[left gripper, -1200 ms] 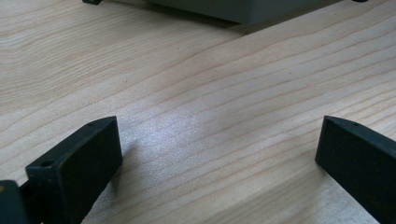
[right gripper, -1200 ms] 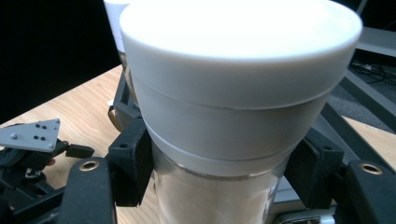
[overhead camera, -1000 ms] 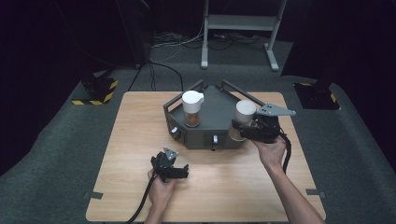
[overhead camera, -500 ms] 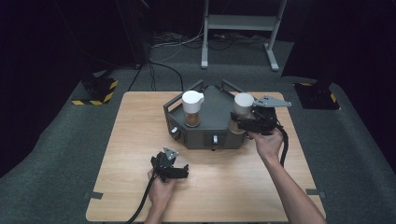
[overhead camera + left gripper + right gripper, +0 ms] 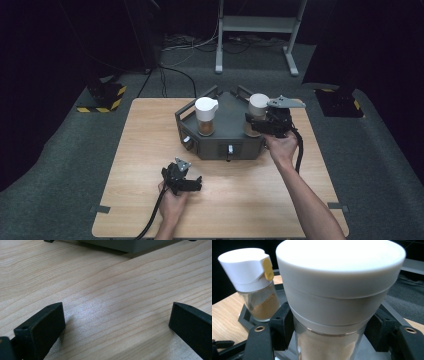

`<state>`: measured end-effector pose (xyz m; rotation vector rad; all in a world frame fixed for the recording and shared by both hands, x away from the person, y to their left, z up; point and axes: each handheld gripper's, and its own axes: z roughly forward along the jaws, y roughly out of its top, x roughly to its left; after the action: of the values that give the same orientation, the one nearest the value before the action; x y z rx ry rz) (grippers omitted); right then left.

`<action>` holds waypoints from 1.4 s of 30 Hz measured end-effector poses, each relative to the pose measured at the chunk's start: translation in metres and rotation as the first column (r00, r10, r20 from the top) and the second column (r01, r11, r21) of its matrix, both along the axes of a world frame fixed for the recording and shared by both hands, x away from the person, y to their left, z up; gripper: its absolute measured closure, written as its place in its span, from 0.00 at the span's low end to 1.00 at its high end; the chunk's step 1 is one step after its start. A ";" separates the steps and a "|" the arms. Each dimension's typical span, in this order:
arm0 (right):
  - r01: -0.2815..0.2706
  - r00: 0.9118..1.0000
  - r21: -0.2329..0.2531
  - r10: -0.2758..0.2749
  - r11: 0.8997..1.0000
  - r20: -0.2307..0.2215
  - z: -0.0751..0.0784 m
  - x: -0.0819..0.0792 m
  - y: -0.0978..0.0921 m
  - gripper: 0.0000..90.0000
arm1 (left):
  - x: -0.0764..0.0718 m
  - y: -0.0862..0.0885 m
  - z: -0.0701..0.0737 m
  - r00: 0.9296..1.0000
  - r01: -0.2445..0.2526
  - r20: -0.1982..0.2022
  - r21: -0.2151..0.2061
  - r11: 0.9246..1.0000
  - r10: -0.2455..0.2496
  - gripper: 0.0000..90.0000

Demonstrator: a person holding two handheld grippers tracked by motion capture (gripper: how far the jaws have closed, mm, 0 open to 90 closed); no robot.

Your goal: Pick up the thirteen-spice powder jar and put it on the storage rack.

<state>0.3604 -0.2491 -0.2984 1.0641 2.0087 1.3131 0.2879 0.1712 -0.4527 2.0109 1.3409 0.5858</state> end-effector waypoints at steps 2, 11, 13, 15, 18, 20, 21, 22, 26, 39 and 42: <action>0.006 1.000 -0.004 -0.006 1.000 0.002 0.000 0.002 0.002 0.36 | 0.000 0.000 0.000 1.000 0.000 0.000 0.000 1.000 0.000 0.00; 0.023 1.000 -0.011 -0.023 1.000 0.006 -0.005 0.008 0.008 0.36 | 0.000 0.000 0.000 1.000 -0.001 0.000 -0.001 1.000 0.001 0.00; 0.024 1.000 -0.012 -0.024 1.000 0.004 -0.006 0.009 0.009 0.36 | 0.000 0.000 0.000 1.000 -0.001 0.000 -0.001 1.000 0.001 0.00; 0.027 1.000 -0.013 -0.027 1.000 0.003 -0.007 0.010 0.010 0.36 | 0.000 0.000 0.000 1.000 0.000 0.000 0.000 1.000 0.000 0.00; 0.029 1.000 -0.011 -0.029 1.000 0.002 -0.009 0.011 0.011 0.36 | 0.000 0.000 0.000 1.000 0.000 0.000 0.001 1.000 0.000 0.00; 0.027 1.000 -0.008 -0.027 1.000 0.001 -0.009 0.013 0.011 0.36 | 0.000 0.000 0.000 1.000 0.001 0.000 0.001 1.000 -0.001 0.00; 0.026 1.000 -0.005 -0.026 1.000 -0.001 -0.010 0.014 0.011 0.36 | 0.000 0.000 0.000 1.000 0.000 0.000 0.001 1.000 0.000 0.00; 0.026 1.000 -0.004 -0.026 1.000 -0.003 -0.010 0.014 0.012 0.36 | 0.000 0.000 0.000 1.000 0.000 0.000 0.000 1.000 0.000 0.00; 0.028 1.000 -0.011 -0.028 1.000 -0.006 -0.012 0.016 0.014 0.36 | 0.000 0.000 0.000 1.000 -0.001 -0.001 -0.001 1.000 0.001 0.00; 0.032 0.999 -0.023 -0.032 0.999 -0.032 -0.019 0.024 0.019 0.36 | 0.000 0.000 0.000 1.000 0.003 0.000 0.000 1.000 -0.003 0.00; 0.031 0.999 -0.023 -0.032 0.999 -0.030 -0.021 0.024 0.019 0.36 | 0.000 0.000 0.000 1.000 0.003 0.000 0.000 1.000 -0.003 0.00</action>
<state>0.3840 -0.2300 -0.3194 1.1070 2.0154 1.2628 0.2881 0.1717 -0.4526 2.0128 1.3382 0.5844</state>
